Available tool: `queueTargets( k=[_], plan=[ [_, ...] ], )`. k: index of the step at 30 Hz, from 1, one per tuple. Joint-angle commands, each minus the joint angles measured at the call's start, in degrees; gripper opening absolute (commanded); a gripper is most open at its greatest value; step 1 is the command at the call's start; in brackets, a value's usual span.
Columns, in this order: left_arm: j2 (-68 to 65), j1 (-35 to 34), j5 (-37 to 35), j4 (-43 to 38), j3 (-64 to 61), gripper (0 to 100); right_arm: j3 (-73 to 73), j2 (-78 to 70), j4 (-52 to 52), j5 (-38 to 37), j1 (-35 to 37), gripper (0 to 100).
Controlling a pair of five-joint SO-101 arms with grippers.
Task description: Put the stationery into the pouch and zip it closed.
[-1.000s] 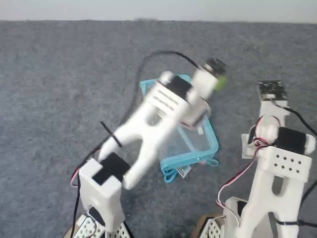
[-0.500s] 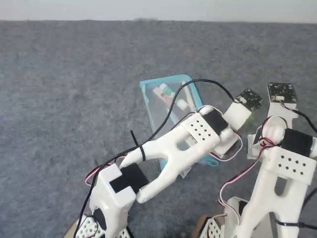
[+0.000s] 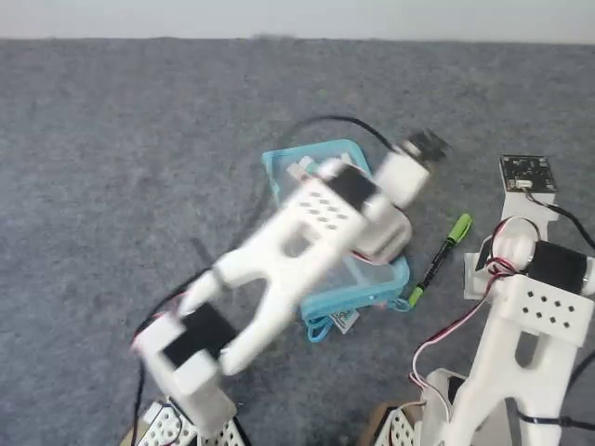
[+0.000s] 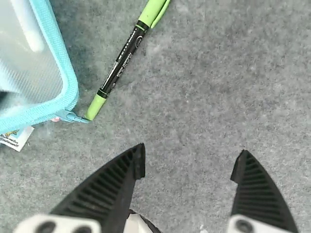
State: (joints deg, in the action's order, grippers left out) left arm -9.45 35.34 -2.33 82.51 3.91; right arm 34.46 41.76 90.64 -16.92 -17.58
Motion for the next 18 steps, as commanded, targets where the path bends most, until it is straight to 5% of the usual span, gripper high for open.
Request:
queueTargets(
  k=[1,9,18],
  plan=[
    [12.92,-5.01,4.48,-0.88,-8.48,23,-0.53,1.54,-1.01,-1.32,-0.31,29.6],
    [20.48,-5.89,11.43,-12.04,-35.38,23,3.60,1.45,-4.62,-1.32,-0.31,29.6],
    [21.98,-2.11,14.24,-14.15,-44.62,22,4.84,1.45,-4.44,-1.32,2.86,29.6]
  ],
)
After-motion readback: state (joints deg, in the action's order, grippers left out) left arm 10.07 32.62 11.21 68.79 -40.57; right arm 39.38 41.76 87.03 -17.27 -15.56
